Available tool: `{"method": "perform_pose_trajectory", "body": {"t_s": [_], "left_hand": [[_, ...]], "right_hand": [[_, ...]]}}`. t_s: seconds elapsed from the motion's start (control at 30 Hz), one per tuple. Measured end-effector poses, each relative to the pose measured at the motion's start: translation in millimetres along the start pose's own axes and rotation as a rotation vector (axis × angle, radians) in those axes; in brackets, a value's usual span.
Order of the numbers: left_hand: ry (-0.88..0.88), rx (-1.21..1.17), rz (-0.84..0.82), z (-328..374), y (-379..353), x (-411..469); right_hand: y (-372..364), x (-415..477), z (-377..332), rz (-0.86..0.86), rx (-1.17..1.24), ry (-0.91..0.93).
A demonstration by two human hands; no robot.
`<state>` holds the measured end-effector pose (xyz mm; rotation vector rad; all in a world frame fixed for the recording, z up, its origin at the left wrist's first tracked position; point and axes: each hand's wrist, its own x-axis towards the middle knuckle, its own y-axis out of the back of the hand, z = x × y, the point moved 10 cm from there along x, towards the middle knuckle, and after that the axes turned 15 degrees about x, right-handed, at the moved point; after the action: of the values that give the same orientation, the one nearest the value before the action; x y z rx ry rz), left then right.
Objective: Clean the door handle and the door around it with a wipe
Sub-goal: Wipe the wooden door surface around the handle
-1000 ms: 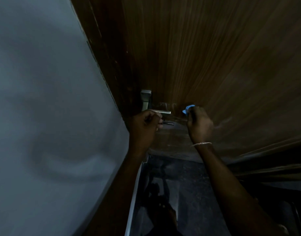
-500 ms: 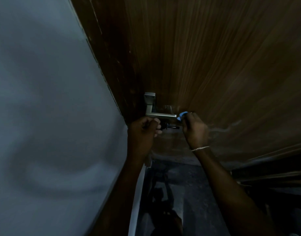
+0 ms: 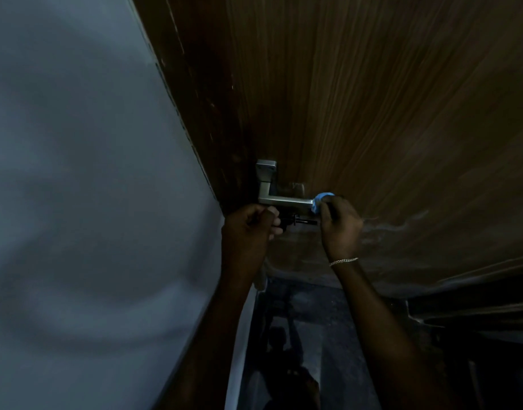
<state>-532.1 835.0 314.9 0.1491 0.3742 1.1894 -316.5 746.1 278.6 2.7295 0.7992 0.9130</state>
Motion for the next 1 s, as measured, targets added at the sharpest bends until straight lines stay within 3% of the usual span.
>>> {"method": "perform_pose_trajectory", "body": {"t_s": [0.23, 0.53, 0.87, 1.0], "left_hand": [[-0.025, 0.013, -0.017, 1, -4, 1], [-0.03, -0.008, -0.023, 0, -3, 1], [-0.046, 0.008, -0.02, -1, -2, 0], [-0.047, -0.013, -0.023, 2, -4, 1]], "right_hand": [[-40, -7, 6, 0.094, 0.334, -0.208], [-49, -6, -5, 0.223, 0.544, -0.161], [-62, -11, -10, 0.173, 0.628, -0.133], [-68, -23, 4, 0.155, 0.662, -0.25]]}}
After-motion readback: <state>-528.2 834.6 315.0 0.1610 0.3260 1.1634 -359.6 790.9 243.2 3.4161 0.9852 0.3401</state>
